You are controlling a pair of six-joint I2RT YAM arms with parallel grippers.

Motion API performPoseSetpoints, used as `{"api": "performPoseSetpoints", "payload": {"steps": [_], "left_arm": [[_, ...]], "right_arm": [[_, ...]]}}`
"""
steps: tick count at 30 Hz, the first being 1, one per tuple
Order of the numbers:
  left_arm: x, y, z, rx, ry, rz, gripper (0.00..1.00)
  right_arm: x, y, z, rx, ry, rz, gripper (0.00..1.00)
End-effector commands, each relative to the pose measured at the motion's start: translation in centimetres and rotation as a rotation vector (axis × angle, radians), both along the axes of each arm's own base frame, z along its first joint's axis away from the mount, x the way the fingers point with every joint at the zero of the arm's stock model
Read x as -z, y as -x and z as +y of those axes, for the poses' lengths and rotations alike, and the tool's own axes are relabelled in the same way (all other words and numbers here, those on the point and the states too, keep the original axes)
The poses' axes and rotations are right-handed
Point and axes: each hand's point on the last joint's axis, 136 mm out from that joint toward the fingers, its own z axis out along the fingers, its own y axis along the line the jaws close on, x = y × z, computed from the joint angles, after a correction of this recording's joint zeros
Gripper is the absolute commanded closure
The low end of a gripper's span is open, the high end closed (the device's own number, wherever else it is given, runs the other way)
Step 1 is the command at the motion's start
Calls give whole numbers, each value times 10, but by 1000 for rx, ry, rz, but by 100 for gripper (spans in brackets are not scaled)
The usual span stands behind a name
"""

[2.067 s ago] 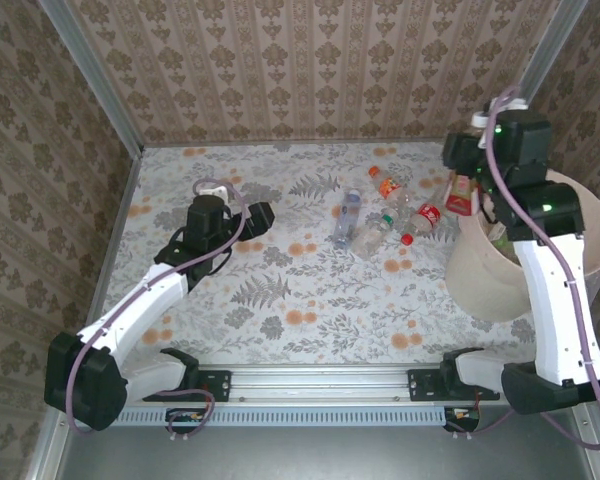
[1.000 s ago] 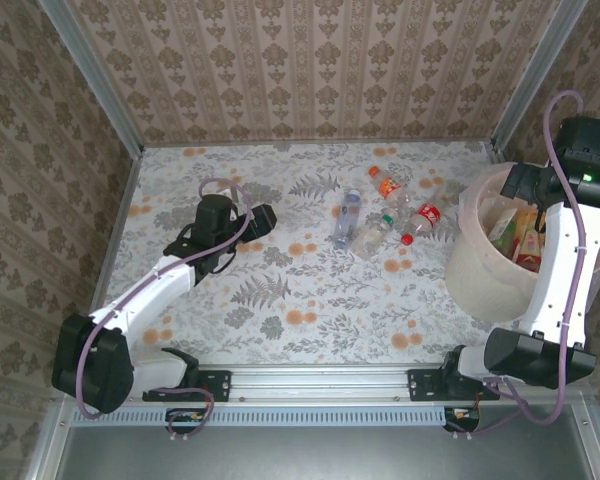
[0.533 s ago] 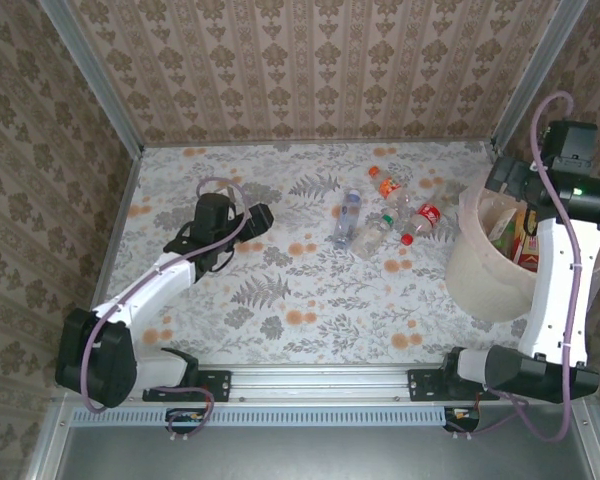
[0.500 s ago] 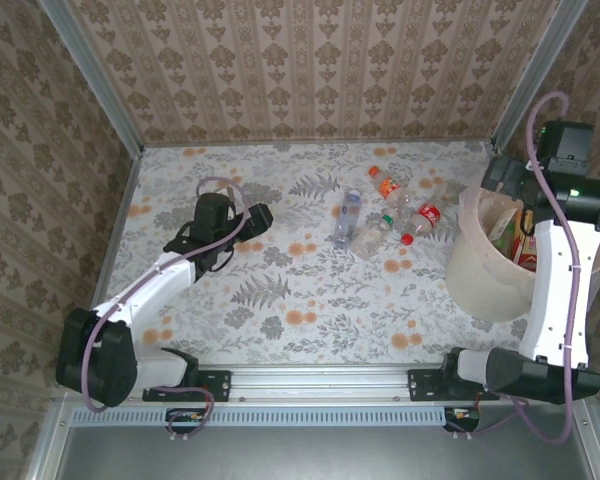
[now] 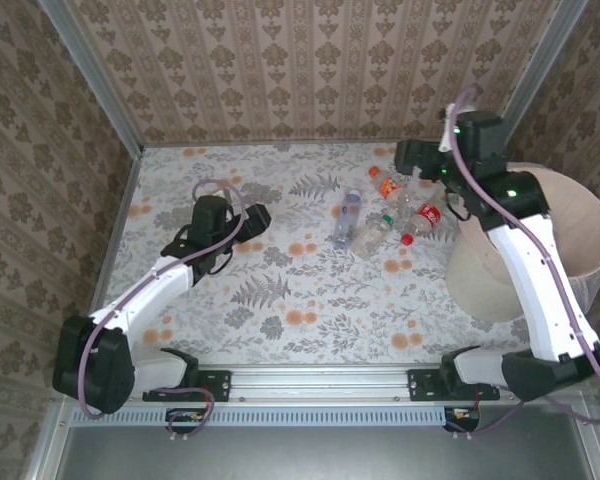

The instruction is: Put the plastic bottles in the bin

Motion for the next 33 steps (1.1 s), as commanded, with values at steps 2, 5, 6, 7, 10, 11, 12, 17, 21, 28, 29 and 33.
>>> {"api": "performPoseSetpoints", "payload": {"steps": [2,5,6,7,10,11,12,17,21,28,29,33], "left_arm": [[-3,5,12,-47,5,-11,0],[-3,8,14,-53,11,-10,0],[-2,8,15,-56,13,-11,0],[-1,9,17,-63,15,-9,0],[1,10,22,-74,20,-5,0],[2,10,23,-77,22,-1,0],[2,10,24,-79,25,-1,0],[7,15,29,-97,38,10,0],[11,16,34,-116,45,15,0],[11,17,37,-116,43,20,0],[12,17,37,-118,43,22,0],[13,17,38,-121,43,25,0]], "right_arm": [[26,-32,27,3,9,25,0],[65,-50,27,60,32,105,0],[77,-55,27,74,37,126,0],[91,-61,26,89,52,150,0],[128,-76,19,145,133,222,0],[139,-81,15,168,168,244,0],[148,-84,10,194,195,265,0],[195,-92,-26,350,202,351,1],[228,-93,-48,453,188,374,12],[267,-79,-83,668,107,381,23],[274,-76,-86,687,97,395,23],[301,-64,-94,769,30,435,23]]}}
